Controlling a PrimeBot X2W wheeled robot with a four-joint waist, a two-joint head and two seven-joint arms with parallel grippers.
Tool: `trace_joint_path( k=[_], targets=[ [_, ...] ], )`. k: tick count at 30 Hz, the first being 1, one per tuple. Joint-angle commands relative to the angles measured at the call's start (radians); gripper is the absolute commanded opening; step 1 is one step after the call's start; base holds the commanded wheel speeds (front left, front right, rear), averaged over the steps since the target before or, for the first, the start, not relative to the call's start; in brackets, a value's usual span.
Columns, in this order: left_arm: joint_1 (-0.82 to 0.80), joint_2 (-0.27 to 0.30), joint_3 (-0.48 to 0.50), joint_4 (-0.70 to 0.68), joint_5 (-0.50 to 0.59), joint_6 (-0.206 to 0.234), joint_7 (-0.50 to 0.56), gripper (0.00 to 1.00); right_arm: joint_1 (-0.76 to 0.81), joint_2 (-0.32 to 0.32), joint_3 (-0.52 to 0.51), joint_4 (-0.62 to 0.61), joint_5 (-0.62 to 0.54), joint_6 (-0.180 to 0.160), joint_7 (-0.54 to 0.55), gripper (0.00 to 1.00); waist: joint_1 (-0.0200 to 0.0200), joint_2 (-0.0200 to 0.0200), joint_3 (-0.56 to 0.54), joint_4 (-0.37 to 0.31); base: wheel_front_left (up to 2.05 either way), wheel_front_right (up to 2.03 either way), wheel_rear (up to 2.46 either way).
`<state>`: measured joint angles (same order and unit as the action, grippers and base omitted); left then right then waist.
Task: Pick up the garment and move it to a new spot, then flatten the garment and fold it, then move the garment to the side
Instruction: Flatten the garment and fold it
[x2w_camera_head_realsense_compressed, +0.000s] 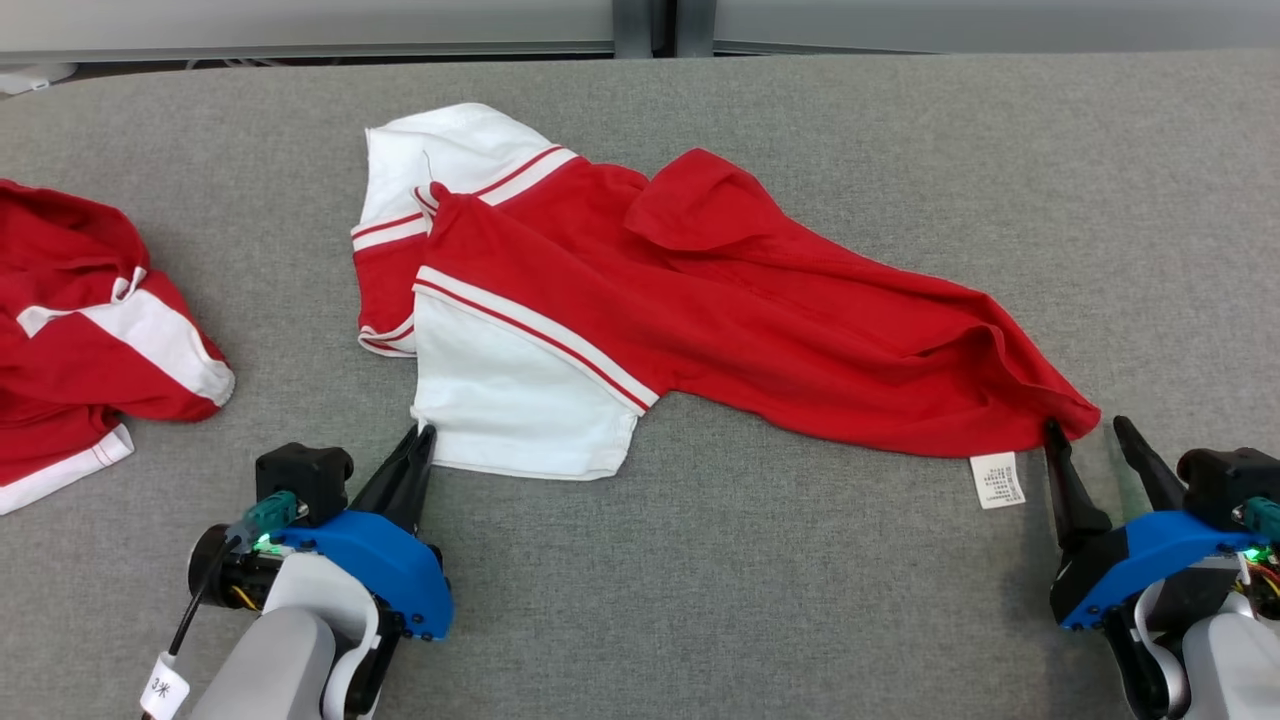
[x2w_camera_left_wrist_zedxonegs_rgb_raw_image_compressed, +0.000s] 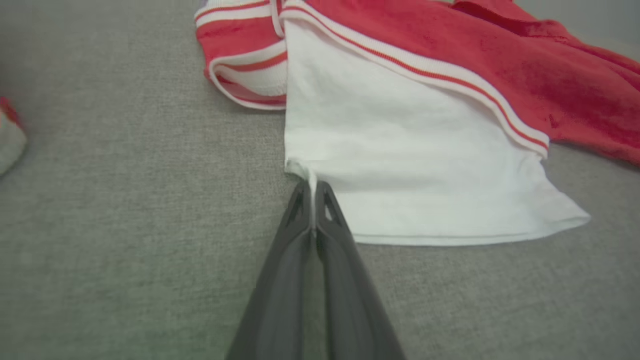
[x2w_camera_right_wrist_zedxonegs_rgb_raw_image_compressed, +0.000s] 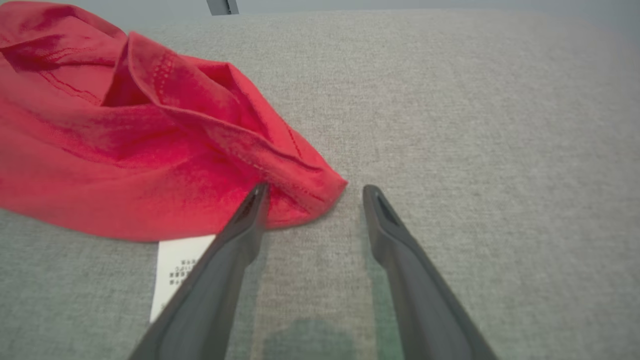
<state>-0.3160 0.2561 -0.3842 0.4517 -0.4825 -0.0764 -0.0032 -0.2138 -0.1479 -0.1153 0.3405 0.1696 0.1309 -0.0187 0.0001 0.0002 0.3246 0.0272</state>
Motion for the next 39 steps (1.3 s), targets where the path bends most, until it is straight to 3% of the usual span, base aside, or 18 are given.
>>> trace_joint_path(
  k=[1,3,12,22,31,39],
  targets=[
    [-0.016,0.005,0.004,-0.009,0.005,0.007,-0.012,0.0,-0.026,-0.011,0.005,0.023,0.013,0.0,-0.013,0.43,-0.0001,-0.0002,0.002,0.005,0.0,0.0,0.0],
    [-0.009,0.006,0.006,-0.019,0.004,0.012,-0.022,0.0,-0.04,-0.018,0.016,0.048,0.021,0.0,-0.02,0.0,-0.0001,-0.0002,0.002,0.007,0.0,0.0,0.0],
    [0.022,0.029,0.034,-0.143,0.017,0.05,-0.099,0.0,-0.042,-0.045,0.032,0.002,0.074,0.0,-0.075,0.0,-0.0001,-0.0002,-0.03,0.001,0.0,0.0,0.0],
    [-0.049,0.117,0.088,-0.535,0.108,0.138,-0.107,0.0,-0.092,-0.065,-0.042,-0.371,0.047,0.0,-0.012,0.0,-0.0001,-0.0002,-0.132,-0.014,0.0,0.0,0.0],
    [-0.339,0.18,0.157,-0.829,0.201,0.18,-0.019,0.0,-0.295,-0.114,-0.159,-0.676,0.049,0.0,0.139,0.0,-0.0001,-0.0002,-0.223,-0.019,0.0,0.0,0.0],
    [-0.583,0.182,0.141,-0.83,0.205,0.148,0.077,0.0,-0.479,-0.198,-0.201,-0.692,0.088,0.0,0.256,0.0,-0.0001,-0.0002,-0.252,-0.025,0.0,0.0,0.0]
  ],
)
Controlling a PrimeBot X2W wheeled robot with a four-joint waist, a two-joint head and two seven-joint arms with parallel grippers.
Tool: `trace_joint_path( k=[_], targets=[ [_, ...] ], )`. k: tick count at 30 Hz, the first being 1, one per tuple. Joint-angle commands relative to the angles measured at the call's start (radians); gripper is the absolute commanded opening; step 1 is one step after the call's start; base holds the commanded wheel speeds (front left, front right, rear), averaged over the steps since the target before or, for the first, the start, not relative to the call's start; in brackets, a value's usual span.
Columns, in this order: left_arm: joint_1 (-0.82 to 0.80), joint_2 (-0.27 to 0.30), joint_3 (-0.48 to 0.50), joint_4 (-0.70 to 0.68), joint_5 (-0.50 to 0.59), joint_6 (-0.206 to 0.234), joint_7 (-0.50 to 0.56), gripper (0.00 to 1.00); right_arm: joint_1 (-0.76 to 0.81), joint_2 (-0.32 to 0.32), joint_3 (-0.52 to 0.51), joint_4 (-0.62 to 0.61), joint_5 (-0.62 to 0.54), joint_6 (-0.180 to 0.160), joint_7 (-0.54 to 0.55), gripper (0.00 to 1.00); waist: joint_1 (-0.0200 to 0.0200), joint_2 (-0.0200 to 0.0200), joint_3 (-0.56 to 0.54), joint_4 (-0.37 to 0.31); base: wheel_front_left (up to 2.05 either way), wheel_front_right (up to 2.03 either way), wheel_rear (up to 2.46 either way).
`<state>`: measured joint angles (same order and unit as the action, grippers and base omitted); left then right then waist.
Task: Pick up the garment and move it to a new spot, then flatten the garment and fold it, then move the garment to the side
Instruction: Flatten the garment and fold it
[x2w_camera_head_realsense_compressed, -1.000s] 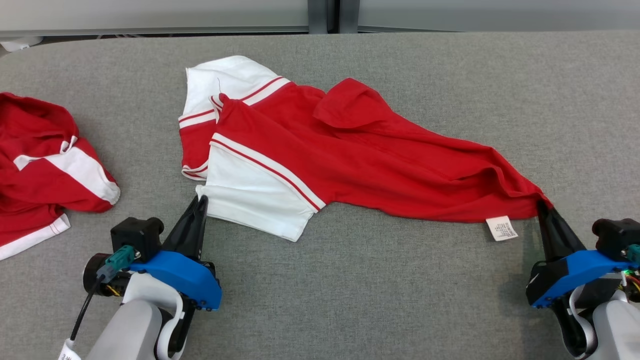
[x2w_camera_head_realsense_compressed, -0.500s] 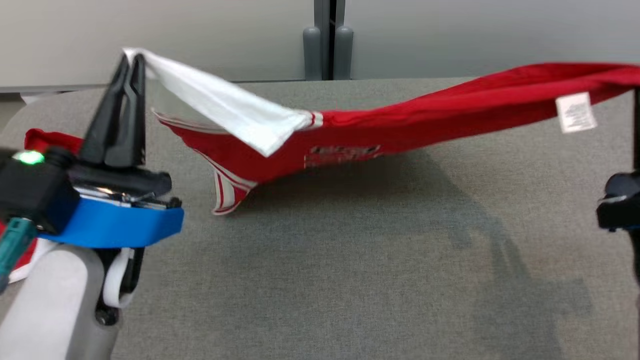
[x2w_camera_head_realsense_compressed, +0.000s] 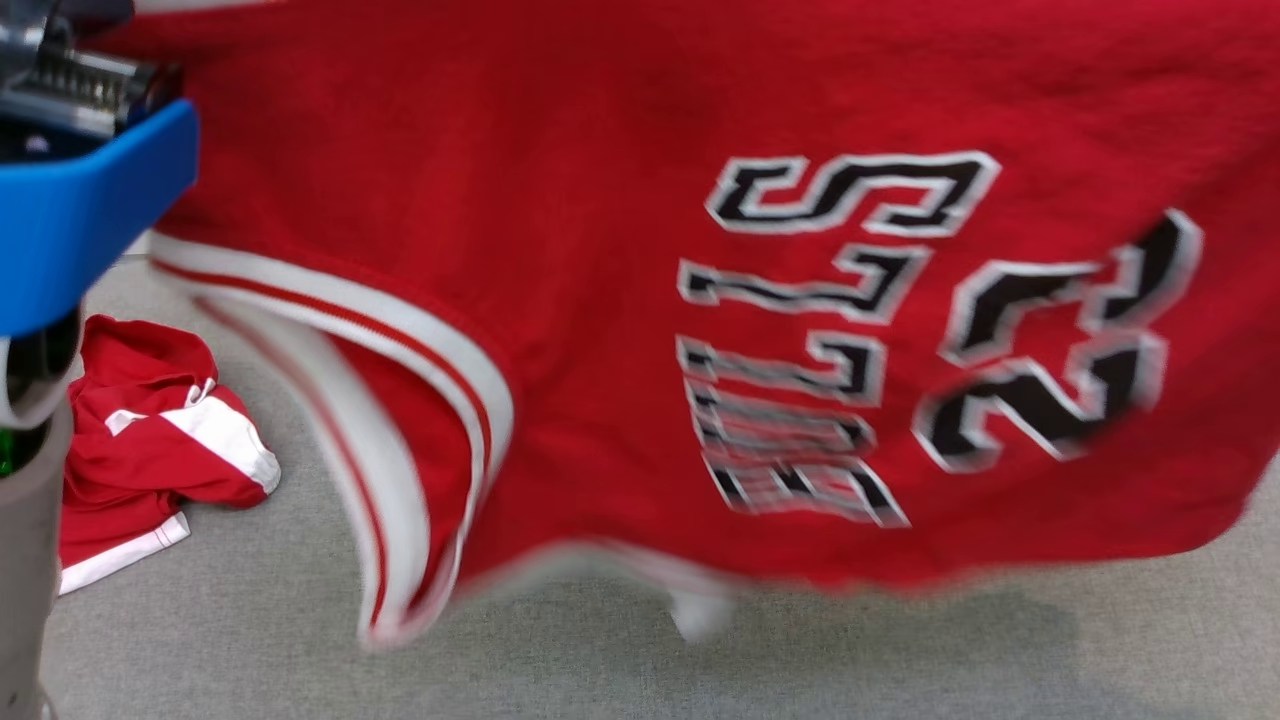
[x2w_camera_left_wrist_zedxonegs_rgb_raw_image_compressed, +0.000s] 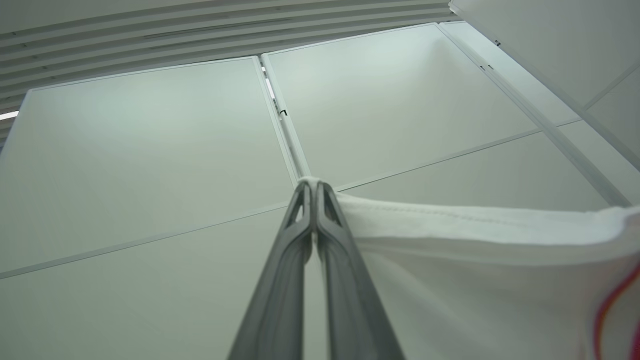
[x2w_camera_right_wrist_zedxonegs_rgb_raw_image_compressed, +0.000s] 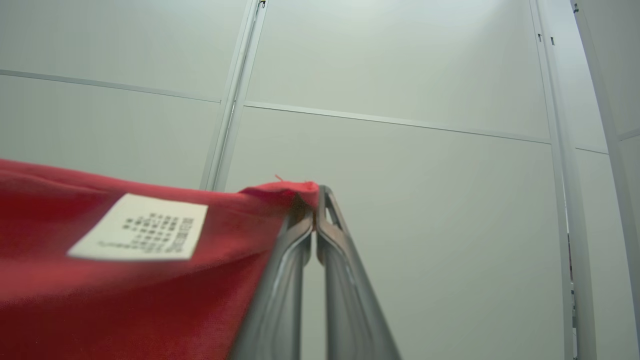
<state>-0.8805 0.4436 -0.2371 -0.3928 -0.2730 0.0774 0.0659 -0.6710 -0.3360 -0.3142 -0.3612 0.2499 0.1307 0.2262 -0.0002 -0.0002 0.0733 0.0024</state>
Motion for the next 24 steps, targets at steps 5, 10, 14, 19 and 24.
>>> trace_joint_path(
  k=[5,10,14,19,24],
  targets=[
    [-0.075,-0.033,-0.035,0.092,-0.023,-0.022,0.018,0.0,-0.077,-0.028,0.02,0.075,0.018,0.0,0.035,0.0,0.0002,0.0002,0.011,-0.006,0.0,0.0,0.0],
    [-0.103,-0.08,-0.057,0.224,-0.087,-0.049,0.011,0.0,-0.13,-0.015,0.062,0.196,0.028,0.0,0.021,0.0,0.0002,0.0002,0.055,-0.009,0.0,0.0,0.0],
    [-0.155,-0.117,-0.055,0.397,-0.129,-0.078,-0.03,0.0,-0.217,0.005,0.099,0.339,0.047,0.0,-0.025,0.0,0.0002,0.0002,0.109,-0.009,0.0,0.0,0.0],
    [-0.304,-0.156,-0.038,0.678,-0.131,-0.108,-0.17,0.0,-0.377,0.051,0.148,0.567,0.05,0.0,-0.142,0.0,0.0002,0.0002,0.155,-0.013,0.0,0.0,0.0],
    [-0.402,-0.183,-0.019,0.941,-0.132,-0.115,-0.275,0.0,-0.515,0.085,0.212,0.828,0.038,0.0,-0.277,0.0,0.0002,0.0002,0.172,-0.011,0.0,0.0,0.0]
  ],
)
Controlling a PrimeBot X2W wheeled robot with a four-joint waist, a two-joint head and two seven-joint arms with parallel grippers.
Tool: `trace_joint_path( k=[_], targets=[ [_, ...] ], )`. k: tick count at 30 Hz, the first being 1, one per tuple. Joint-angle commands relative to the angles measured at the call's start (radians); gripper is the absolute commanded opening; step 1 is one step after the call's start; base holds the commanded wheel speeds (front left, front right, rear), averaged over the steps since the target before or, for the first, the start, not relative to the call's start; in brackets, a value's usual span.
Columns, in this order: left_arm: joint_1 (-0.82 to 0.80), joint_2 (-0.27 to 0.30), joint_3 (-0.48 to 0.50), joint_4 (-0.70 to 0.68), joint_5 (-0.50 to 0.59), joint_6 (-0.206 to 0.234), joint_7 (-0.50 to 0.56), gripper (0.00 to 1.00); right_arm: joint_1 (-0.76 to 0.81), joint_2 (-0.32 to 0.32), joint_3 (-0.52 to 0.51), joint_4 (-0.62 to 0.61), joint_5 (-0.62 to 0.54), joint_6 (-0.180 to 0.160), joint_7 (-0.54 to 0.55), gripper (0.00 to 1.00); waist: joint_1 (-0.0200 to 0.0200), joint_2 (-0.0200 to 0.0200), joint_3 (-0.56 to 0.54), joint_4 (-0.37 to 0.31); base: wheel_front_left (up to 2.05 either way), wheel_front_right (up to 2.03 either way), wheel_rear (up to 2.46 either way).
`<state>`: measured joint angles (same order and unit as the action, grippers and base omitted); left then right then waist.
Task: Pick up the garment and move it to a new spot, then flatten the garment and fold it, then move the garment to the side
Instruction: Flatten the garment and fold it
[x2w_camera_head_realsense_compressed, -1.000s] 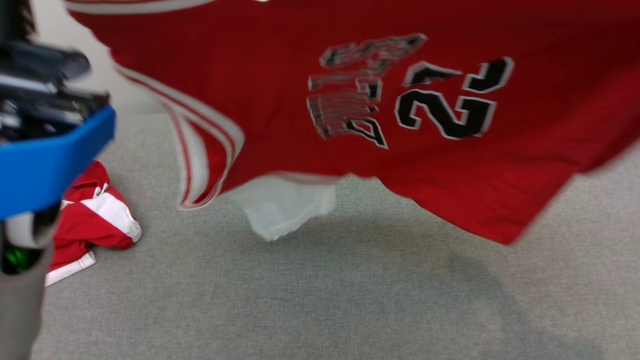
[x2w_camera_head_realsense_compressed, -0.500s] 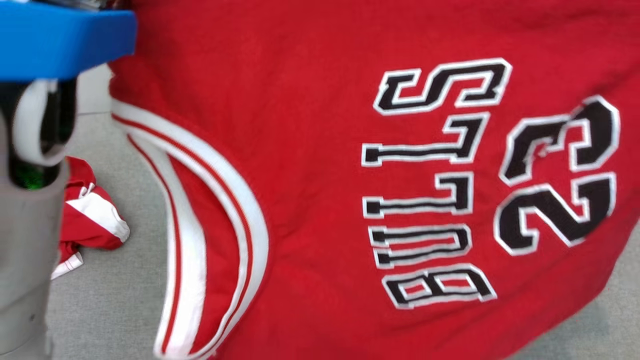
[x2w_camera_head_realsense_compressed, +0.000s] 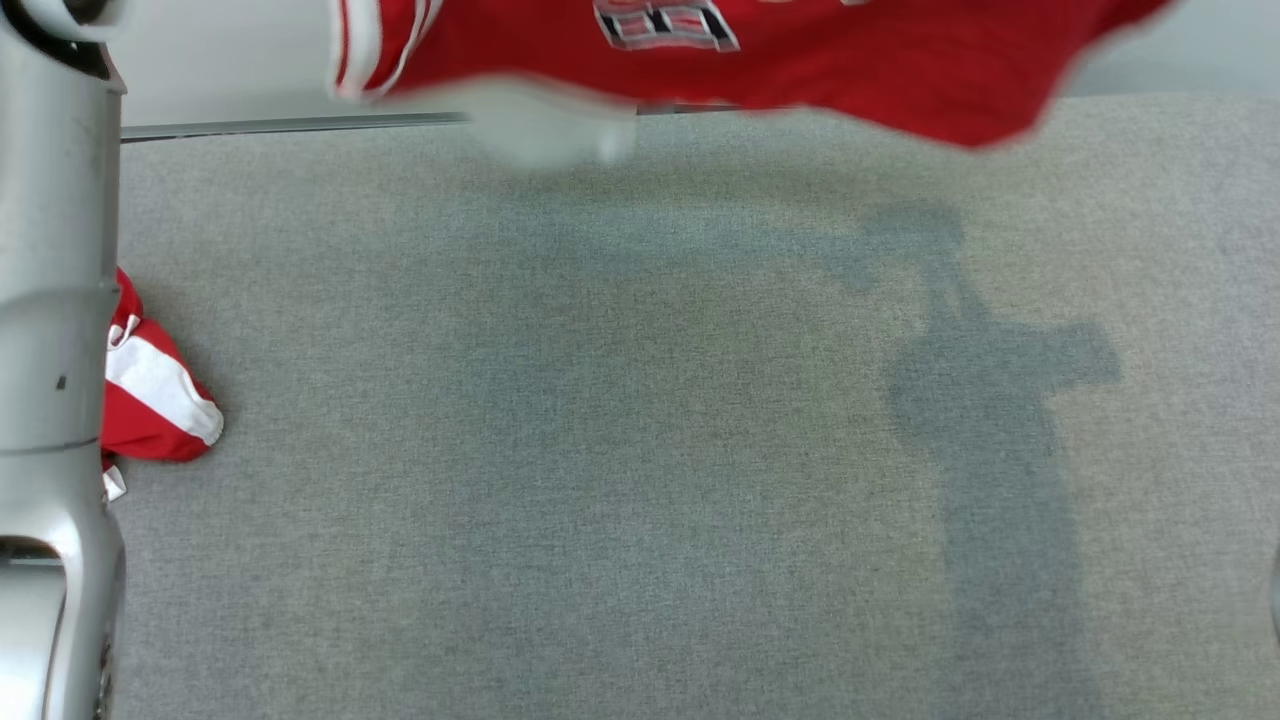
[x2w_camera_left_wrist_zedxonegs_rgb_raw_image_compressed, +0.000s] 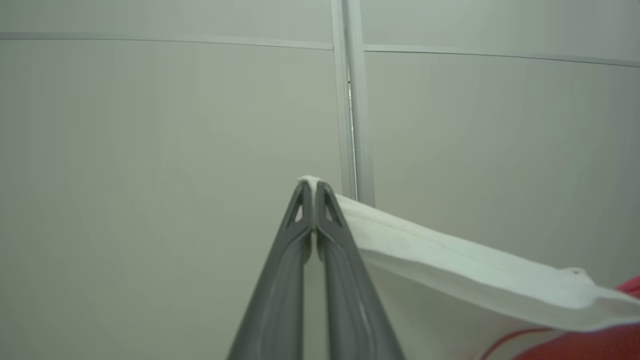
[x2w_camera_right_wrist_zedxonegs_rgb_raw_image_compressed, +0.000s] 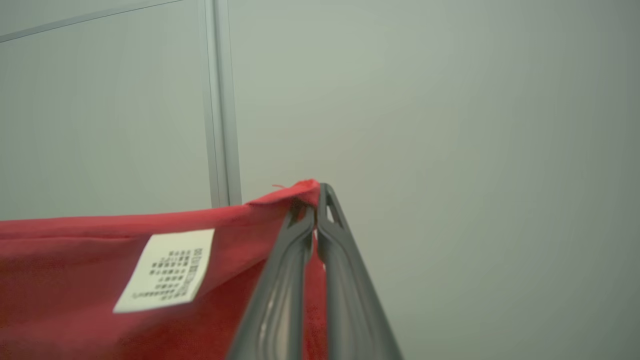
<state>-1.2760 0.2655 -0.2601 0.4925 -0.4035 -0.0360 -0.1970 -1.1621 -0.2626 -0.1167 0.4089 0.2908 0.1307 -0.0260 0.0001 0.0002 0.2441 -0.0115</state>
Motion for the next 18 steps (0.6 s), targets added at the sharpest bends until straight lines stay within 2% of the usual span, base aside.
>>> trace_joint_path(
  k=[1,2,3,6,10,14,18],
  targets=[
    [-0.007,-0.005,0.005,0.056,-0.002,-0.002,-0.012,0.0,-0.024,0.012,0.015,0.058,-0.003,0.0,-0.025,0.0,-0.0001,-0.0002,0.002,0.003,0.0,0.0,0.0],
    [-0.02,-0.014,0.011,0.169,-0.009,-0.007,-0.03,0.0,-0.051,0.03,0.053,0.169,0.0,0.0,-0.061,0.0,-0.0001,-0.0002,0.008,0.005,0.0,0.0,0.0],
    [-0.02,-0.014,0.011,0.169,-0.009,-0.007,-0.03,0.0,-0.051,0.03,0.053,0.169,0.0,0.0,-0.061,0.0,-0.0001,-0.0002,0.008,0.005,0.0,0.0,0.0],
    [0.006,-0.044,0.013,0.308,-0.027,-0.019,-0.05,0.0,-0.064,0.05,0.109,0.326,0.005,0.0,-0.09,0.0,-0.0001,-0.0002,0.028,0.013,0.0,0.0,0.0],
    [0.087,-0.085,0.028,0.457,-0.055,-0.036,-0.064,0.0,-0.005,0.096,0.177,0.506,0.002,0.0,-0.134,0.0,-0.0001,-0.0002,0.058,0.025,0.0,0.0,0.0],
    [0.199,-0.114,0.039,0.581,-0.07,-0.049,-0.068,0.0,0.082,0.134,0.208,0.633,0.027,0.0,-0.184,0.0,-0.0001,-0.0002,0.078,0.022,0.0,0.0,0.0],
    [0.318,-0.119,0.072,0.608,-0.081,-0.055,-0.069,0.0,0.191,0.169,0.218,0.704,0.096,0.0,-0.217,0.0,-0.0001,-0.0002,0.087,0.014,0.0,0.0,0.0]
  ],
)
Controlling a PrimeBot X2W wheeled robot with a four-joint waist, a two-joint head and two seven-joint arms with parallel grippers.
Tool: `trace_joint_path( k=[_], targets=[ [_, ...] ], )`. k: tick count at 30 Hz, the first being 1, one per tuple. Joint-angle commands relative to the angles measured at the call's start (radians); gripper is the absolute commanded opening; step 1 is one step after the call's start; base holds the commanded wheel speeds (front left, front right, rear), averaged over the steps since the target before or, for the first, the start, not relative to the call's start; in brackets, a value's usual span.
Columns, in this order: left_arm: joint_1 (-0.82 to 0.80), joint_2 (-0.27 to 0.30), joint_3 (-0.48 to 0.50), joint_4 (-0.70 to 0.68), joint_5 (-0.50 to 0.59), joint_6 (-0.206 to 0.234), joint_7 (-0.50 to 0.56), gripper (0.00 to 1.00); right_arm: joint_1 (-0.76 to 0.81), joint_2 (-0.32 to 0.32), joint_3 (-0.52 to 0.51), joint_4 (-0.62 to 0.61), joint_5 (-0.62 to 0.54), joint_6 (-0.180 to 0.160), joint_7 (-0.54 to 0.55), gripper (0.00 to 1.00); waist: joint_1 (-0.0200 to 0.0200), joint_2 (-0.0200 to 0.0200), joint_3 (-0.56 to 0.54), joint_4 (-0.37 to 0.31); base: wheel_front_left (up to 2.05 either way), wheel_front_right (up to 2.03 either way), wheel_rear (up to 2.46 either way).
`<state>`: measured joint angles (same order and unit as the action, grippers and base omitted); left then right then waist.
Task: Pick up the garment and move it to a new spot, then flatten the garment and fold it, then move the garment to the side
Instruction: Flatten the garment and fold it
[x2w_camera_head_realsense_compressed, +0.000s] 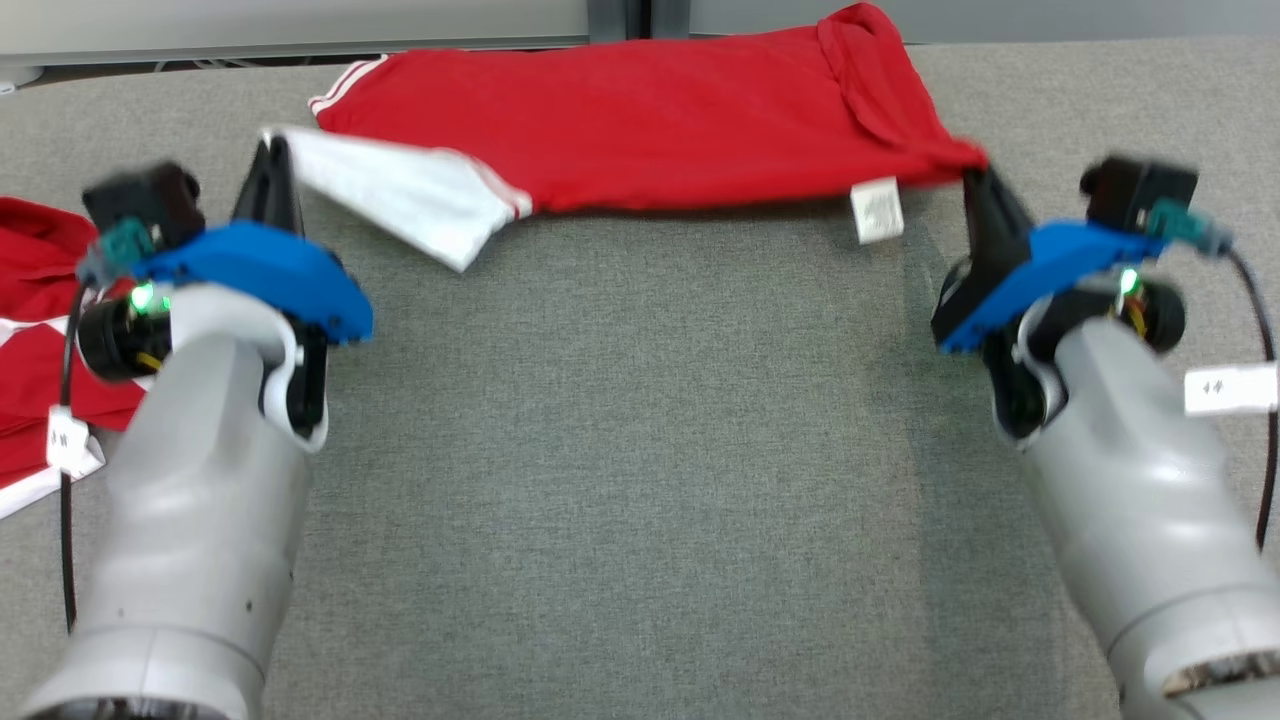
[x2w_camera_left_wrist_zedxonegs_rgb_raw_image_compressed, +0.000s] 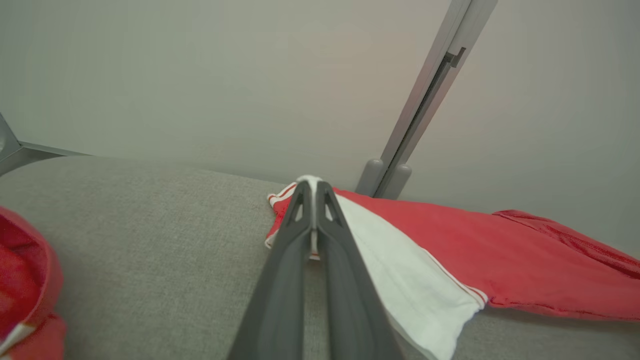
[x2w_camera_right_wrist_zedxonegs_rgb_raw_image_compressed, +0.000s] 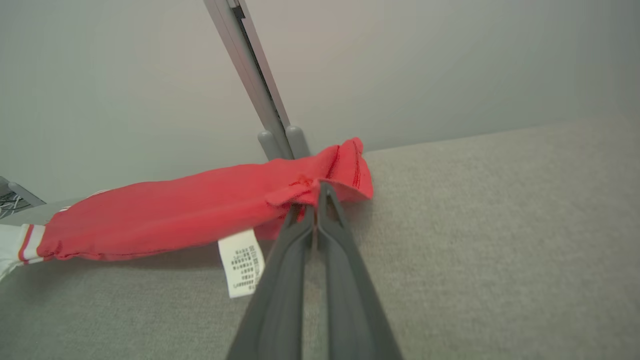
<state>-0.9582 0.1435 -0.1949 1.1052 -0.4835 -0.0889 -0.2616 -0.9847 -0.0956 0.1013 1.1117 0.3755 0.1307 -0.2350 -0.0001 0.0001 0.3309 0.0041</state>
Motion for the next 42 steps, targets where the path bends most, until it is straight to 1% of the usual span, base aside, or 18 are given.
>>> trace_joint_path(
  k=[1,4,6,11,13,15,18,20,22,26,29,32,35,37,39,42],
  targets=[
    [0.033,0.003,0.016,-0.011,-0.002,-0.005,-0.004,0.0,0.043,0.006,-0.003,0.006,0.03,0.0,-0.014,0.0,0.0001,-0.0001,0.0,-0.003,0.0,0.0,0.0],
    [0.123,0.004,0.048,-0.063,0.004,-0.007,-0.004,0.0,0.127,0.005,0.011,-0.009,0.073,0.0,-0.027,0.0,0.0001,-0.0001,-0.007,-0.003,0.0,0.0,0.0],
    [0.179,0.011,0.074,-0.127,0.016,-0.009,-0.004,0.0,0.187,-0.007,0.027,-0.038,0.092,0.0,-0.029,0.0,0.0001,-0.0001,-0.018,-0.006,0.0,0.0,0.0],
    [0.39,0.018,0.14,-0.315,0.051,-0.015,-0.005,0.0,0.364,-0.049,0.057,-0.183,0.138,0.0,-0.03,0.0,0.0001,-0.0001,-0.077,-0.011,0.0,0.0,0.0],
    [0.485,0.008,0.157,-0.392,0.063,-0.012,-0.005,0.0,0.444,-0.07,0.065,-0.246,0.152,0.0,-0.03,0.0,0.0001,-0.0001,-0.109,-0.008,0.0,0.0,0.0],
    [0.582,0.0,0.168,-0.468,0.073,-0.003,-0.004,0.0,0.524,-0.09,0.066,-0.312,0.161,0.0,-0.031,0.0,0.0001,-0.0001,-0.137,-0.006,0.0,0.0,0.0],
    [0.726,-0.006,0.185,-0.596,0.076,0.016,-0.004,0.0,0.649,-0.101,0.057,-0.413,0.169,0.0,-0.03,0.0,0.0001,-0.0001,-0.175,-0.006,0.0,0.0,0.0],
    [0.817,-0.009,0.189,-0.689,0.077,0.034,0.005,0.0,0.726,-0.111,0.046,-0.478,0.167,0.0,-0.031,0.0,0.0001,-0.0001,-0.198,-0.004,0.0,0.0,0.0],
    [0.902,-0.011,0.193,-0.787,0.076,0.064,0.039,0.0,0.801,-0.115,0.029,-0.544,0.151,0.0,-0.018,0.0,0.0001,-0.0001,-0.223,0.0,0.0,0.0,0.0],
    [1.065,-0.017,0.179,-1.01,0.084,0.117,0.128,0.0,0.957,-0.109,-0.047,-0.695,0.113,-0.001,0.044,0.0,0.0001,-0.0001,-0.262,0.026,0.0,0.0,0.0],
    [1.154,-0.009,0.172,-1.159,0.092,0.148,0.203,0.0,1.067,-0.075,-0.114,-0.837,0.074,-0.001,0.109,0.0,0.0001,-0.0001,-0.273,0.041,0.0,0.0,0.0],
    [1.218,-0.006,0.156,-1.263,0.099,0.169,0.272,0.0,1.17,-0.032,-0.168,-0.971,0.035,0.0,0.196,0.0,0.0001,-0.0001,-0.279,0.053,0.0,0.0,0.0],
    [1.254,-0.002,0.147,-1.326,0.097,0.186,0.326,0.0,1.238,0.004,-0.21,-1.082,-0.003,0.0,0.285,0.0,0.0001,-0.0001,-0.281,0.052,0.0,0.0,0.0],
    [1.265,0.0,0.14,-1.35,0.094,0.194,0.356,0.0,1.258,0.022,-0.223,-1.134,-0.015,0.0,0.344,0.0,0.0001,-0.0001,-0.278,0.042,0.0,0.0,0.0],
    [1.261,0.007,0.133,-1.355,0.09,0.191,0.386,0.0,1.263,0.031,-0.233,-1.167,-0.021,0.0,0.387,0.0,0.0001,-0.0001,-0.271,0.033,0.0,0.0,0.0],
    [1.221,0.017,0.131,-1.342,0.069,0.183,0.437,0.0,1.23,0.039,-0.24,-1.177,-0.022,0.0,0.454,0.0,0.0001,-0.0001,-0.256,0.018,0.0,0.0,0.0]
  ],
)
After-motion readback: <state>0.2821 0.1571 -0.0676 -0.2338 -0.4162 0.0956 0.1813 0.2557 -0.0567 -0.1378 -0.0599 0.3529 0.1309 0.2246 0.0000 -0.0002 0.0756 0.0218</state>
